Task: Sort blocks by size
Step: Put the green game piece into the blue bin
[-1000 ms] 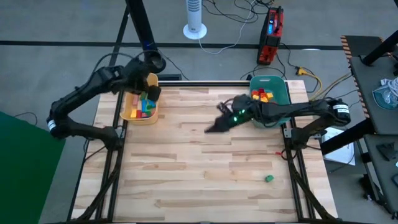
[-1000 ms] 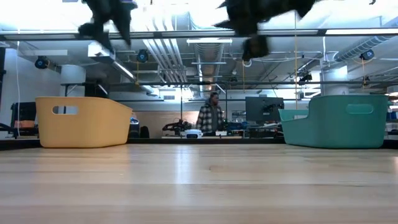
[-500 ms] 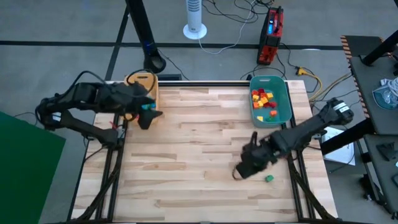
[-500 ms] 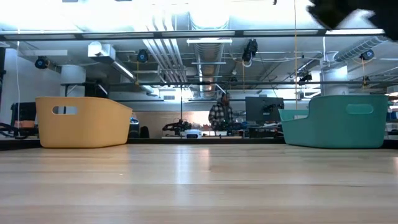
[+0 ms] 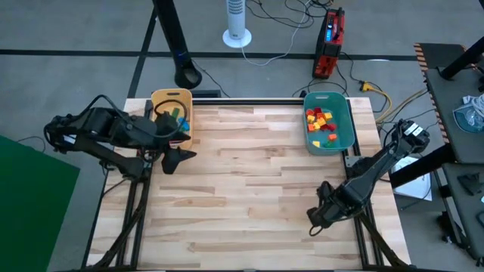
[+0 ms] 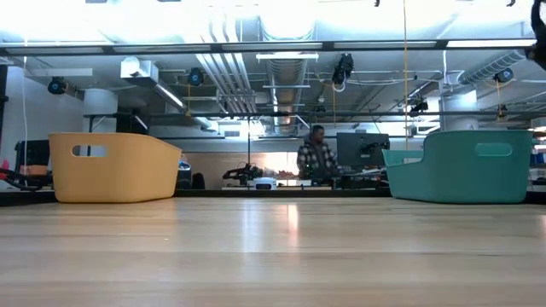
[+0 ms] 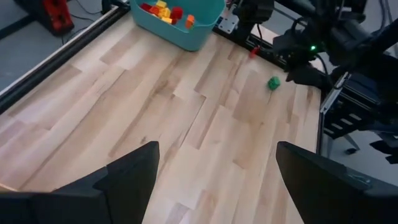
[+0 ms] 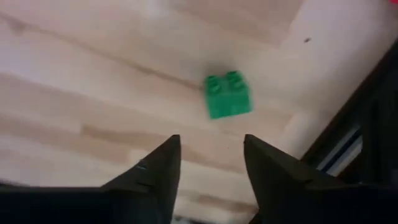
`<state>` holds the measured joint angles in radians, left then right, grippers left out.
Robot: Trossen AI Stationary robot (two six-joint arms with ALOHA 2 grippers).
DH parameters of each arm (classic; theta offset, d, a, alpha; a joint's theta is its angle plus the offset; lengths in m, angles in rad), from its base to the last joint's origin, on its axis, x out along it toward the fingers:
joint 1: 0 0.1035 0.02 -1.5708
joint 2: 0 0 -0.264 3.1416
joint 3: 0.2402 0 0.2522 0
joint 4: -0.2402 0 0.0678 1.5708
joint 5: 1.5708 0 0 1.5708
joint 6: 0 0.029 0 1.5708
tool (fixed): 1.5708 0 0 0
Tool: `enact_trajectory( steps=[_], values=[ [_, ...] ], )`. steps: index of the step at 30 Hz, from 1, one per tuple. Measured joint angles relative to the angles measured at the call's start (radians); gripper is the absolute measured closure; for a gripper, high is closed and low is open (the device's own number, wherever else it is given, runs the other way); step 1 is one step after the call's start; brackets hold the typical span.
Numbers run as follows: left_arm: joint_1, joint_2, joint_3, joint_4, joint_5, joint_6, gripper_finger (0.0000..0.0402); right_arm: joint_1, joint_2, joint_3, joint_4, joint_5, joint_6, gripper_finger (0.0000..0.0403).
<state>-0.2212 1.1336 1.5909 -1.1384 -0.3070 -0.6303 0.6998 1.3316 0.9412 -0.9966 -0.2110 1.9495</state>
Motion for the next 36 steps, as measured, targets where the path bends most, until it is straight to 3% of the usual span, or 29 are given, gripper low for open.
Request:
enact_trajectory(
  steps=[10, 18, 23, 36],
  values=[
    [-0.001, 0.010, -0.001, 0.034, -0.027, 0.036, 0.0091, 0.014, 0.000, -0.175, 0.175, 0.003, -0.082, 0.0162],
    [-0.001, 0.048, -0.001, 0.104, -0.025, 0.080, 0.0091, 0.014, 0.013, -0.288, 0.294, 0.002, -0.078, 0.0126],
    [-0.001, 0.070, -0.001, 0.115, -0.025, 0.089, 0.0091, 0.013, 0.013, -0.294, 0.341, -0.005, -0.076, 0.0138],
    [-0.001, 0.133, -0.002, 0.160, -0.025, 0.091, 0.0091, 0.013, 0.013, -0.298, 0.349, -0.006, -0.129, 0.0223]
  ],
)
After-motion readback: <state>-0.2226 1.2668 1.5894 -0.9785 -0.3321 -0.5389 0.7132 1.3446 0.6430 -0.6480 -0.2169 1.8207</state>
